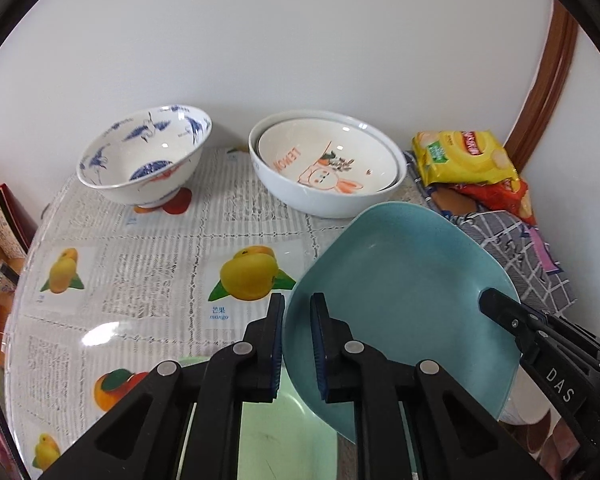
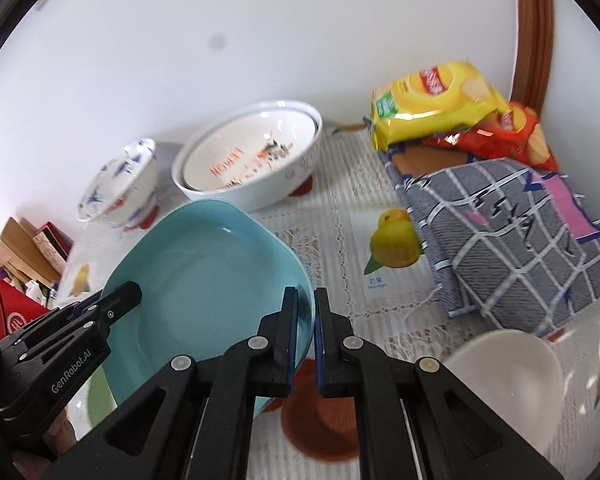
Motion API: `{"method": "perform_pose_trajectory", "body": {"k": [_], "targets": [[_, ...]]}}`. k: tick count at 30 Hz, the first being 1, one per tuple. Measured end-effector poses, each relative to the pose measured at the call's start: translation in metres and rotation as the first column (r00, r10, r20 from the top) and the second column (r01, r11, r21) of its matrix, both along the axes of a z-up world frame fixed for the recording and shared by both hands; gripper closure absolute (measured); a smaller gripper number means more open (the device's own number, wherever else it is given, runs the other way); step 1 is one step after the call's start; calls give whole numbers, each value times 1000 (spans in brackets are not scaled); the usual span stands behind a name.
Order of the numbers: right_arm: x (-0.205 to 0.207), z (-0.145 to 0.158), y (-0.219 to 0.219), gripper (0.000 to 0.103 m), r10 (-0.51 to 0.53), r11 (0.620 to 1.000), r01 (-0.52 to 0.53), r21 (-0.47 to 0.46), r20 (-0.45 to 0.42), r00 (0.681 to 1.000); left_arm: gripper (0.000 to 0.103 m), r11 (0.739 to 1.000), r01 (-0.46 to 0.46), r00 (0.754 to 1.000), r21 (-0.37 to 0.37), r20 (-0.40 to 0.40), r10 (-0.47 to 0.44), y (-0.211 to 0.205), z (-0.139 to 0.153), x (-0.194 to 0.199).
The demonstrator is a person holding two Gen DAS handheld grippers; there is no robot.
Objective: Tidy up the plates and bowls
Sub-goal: 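Lift the blue plate with both grippers and carry it over the green plate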
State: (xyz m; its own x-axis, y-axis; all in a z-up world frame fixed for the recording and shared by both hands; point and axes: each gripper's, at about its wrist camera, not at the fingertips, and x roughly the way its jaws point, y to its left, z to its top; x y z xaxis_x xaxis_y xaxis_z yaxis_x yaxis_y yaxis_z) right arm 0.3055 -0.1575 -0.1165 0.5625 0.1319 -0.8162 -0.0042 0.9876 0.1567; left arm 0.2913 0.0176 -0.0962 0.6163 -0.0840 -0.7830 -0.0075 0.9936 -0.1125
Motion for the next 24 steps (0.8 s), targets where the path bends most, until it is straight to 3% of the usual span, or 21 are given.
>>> {"method": "perform_pose_trajectory", "body": {"k": [9,24], "targets": [[-64,55,-7,96,-5,1000,6,-8,85,996,90,1000,14,997,-2,70,-14,-9,45,-59],[-155,92,-26,96,-40,999,42,-11,149,988,90,999,34,991,6,127,-35,-26,75,-140]]}}
